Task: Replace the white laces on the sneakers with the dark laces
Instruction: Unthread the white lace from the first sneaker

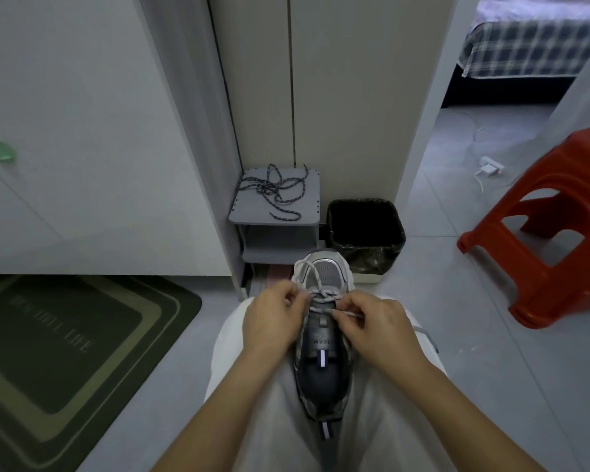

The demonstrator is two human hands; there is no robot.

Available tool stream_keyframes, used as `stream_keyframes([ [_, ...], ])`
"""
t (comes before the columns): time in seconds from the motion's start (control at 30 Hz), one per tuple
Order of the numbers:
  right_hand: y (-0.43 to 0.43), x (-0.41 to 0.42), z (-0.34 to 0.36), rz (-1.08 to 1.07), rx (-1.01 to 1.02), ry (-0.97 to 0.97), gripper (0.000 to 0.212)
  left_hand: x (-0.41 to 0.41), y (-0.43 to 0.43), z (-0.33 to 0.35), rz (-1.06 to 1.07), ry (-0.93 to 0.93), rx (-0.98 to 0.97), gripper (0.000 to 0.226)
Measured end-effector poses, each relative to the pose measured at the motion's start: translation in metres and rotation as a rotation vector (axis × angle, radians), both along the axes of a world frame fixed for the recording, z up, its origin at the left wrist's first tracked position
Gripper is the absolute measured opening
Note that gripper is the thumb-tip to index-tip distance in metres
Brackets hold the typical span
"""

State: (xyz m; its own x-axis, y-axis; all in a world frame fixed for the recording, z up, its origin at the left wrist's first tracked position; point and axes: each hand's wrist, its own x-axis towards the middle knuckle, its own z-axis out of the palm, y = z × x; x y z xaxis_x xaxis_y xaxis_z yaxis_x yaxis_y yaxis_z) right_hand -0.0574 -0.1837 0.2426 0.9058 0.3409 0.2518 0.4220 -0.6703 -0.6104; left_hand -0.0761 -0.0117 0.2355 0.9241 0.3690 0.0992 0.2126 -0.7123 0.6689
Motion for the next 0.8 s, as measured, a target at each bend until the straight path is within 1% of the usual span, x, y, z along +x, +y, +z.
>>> stream_keyframes([
  [0.07, -0.004, 0.0, -0.001, -0.007, 0.003, 0.005, 0.01, 0.004, 0.016, 0.011, 0.079, -0.072, -0.02, 0.017],
  [0.17, -0.007, 0.0, 0.0, -0.007, -0.004, -0.004, 0.008, 0.009, 0.054, 0.036, 0.255, -0.179, -0.137, 0.016],
  [0.2, -0.006, 0.001, 0.001, -0.009, -0.007, -0.009, 0.007, 0.01, 0.06, 0.039, 0.259, -0.164, -0.148, 0.018],
  [0.23, -0.006, 0.001, 0.001, -0.012, -0.009, -0.015, 0.005, 0.011, 0.06, 0.038, 0.222, -0.107, -0.136, 0.02],
  [0.3, -0.004, 0.002, 0.001, -0.016, -0.003, -0.021, 0.006, 0.008, 0.047, 0.027, 0.118, 0.04, -0.089, 0.029],
  [0.33, -0.003, 0.001, 0.001, -0.013, -0.002, -0.023, 0.007, 0.002, 0.038, 0.02, 0.094, 0.074, -0.054, 0.04],
  [0.37, -0.002, 0.001, 0.001, -0.008, -0.004, -0.025, 0.007, -0.004, 0.029, 0.015, 0.086, 0.032, -0.014, 0.053],
  [0.4, -0.002, 0.001, 0.001, -0.004, -0.008, -0.024, 0.008, -0.009, 0.022, 0.01, 0.071, -0.069, 0.033, 0.06],
  [0.43, -0.002, 0.0, 0.0, -0.002, -0.013, -0.021, 0.008, -0.014, 0.016, 0.006, 0.028, -0.183, 0.109, 0.056],
  [0.47, -0.002, 0.0, 0.0, -0.002, -0.015, -0.02, 0.008, -0.017, 0.012, 0.002, -0.043, -0.271, 0.204, 0.045],
  [0.5, -0.003, 0.0, -0.001, -0.005, -0.016, -0.021, 0.008, -0.019, 0.009, -0.003, -0.12, -0.317, 0.301, 0.033],
  [0.53, -0.003, 0.001, -0.001, -0.009, -0.015, -0.024, 0.008, -0.02, 0.006, -0.008, -0.182, -0.324, 0.38, 0.028],
  [0.6, -0.002, 0.0, 0.0, -0.015, -0.013, -0.017, 0.007, -0.021, 0.004, -0.013, -0.243, -0.259, 0.455, 0.03],
  [0.67, 0.0, 0.0, 0.001, -0.015, -0.012, 0.001, 0.006, -0.018, 0.007, -0.015, -0.245, -0.239, 0.491, 0.028],
  [0.73, 0.001, -0.001, 0.001, -0.013, -0.006, 0.005, 0.006, -0.014, 0.017, -0.01, -0.236, -0.262, 0.575, 0.02],
  [0.8, -0.001, 0.0, 0.0, -0.019, -0.007, -0.002, 0.007, -0.007, 0.04, 0.002, -0.158, -0.283, 0.615, 0.017],
])
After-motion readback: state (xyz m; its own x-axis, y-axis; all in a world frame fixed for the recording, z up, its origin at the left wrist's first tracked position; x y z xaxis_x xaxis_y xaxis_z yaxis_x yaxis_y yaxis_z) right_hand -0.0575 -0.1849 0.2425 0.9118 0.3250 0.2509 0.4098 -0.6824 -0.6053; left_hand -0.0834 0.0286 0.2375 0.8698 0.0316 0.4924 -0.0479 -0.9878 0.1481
